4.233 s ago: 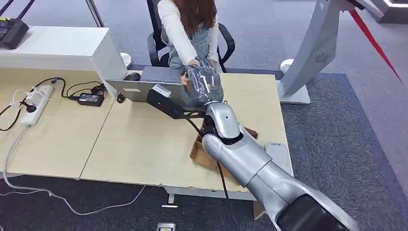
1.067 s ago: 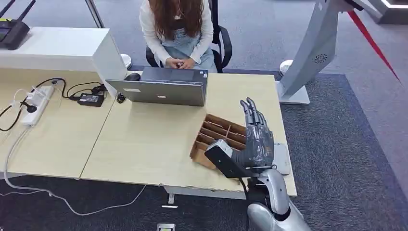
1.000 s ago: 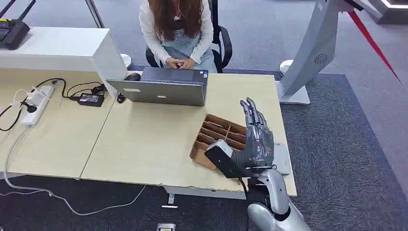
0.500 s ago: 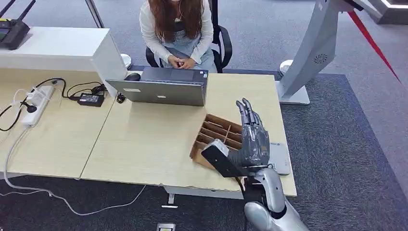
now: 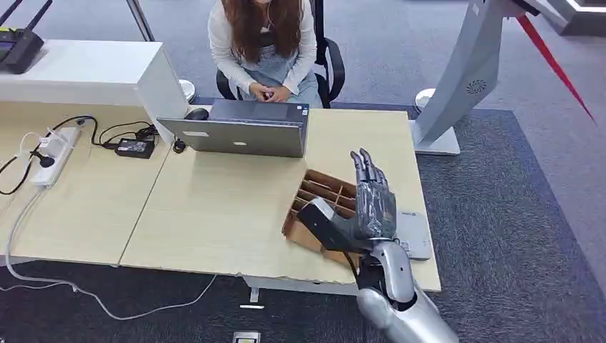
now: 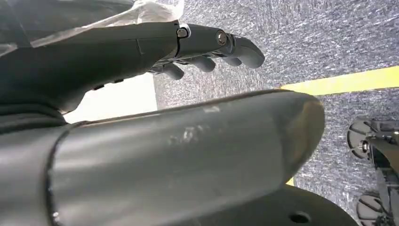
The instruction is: Pass the card to the sensor for recognition and then transmit it.
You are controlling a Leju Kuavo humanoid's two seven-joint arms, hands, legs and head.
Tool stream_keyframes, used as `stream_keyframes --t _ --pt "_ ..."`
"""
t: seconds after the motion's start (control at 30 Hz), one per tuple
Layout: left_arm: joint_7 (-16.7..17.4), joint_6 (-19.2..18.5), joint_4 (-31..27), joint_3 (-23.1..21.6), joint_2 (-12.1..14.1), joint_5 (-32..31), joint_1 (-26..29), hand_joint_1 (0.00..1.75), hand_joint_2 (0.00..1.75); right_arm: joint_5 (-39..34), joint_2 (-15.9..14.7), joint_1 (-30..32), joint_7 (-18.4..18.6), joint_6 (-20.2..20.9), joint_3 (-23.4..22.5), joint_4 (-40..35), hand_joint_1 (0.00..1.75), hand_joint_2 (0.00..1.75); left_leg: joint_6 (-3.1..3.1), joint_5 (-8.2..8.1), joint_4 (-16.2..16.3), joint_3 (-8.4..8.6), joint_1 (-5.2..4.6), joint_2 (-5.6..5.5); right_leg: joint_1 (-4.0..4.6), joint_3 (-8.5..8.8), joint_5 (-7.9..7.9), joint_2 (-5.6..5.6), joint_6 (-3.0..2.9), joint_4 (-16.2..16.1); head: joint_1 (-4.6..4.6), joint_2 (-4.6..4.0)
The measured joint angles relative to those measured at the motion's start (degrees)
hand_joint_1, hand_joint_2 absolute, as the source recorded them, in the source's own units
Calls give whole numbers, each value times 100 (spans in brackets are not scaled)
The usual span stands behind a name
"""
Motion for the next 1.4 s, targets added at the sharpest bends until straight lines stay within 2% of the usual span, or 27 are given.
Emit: stream_keyframes --t 0.57,0.73,1.4 --pt "0 -2 0 0 2 17 2 0 0 -2 4 -50 15 -59 -2 229 10 175 0 0 0 1 0 0 0 0 0 0 0 0 0 0" --pt "0 0 0 0 2 22 2 0 0 -2 4 -49 20 -61 -2 262 17 175 0 0 0 1 0 0 0 0 0 0 0 0 0 0" --pt "0 7 0 0 4 61 3 0 0 -2 -52 -47 260 -144 -17 472 21 175 0 0 0 2 0 0 0 0 0 0 0 0 0 0"
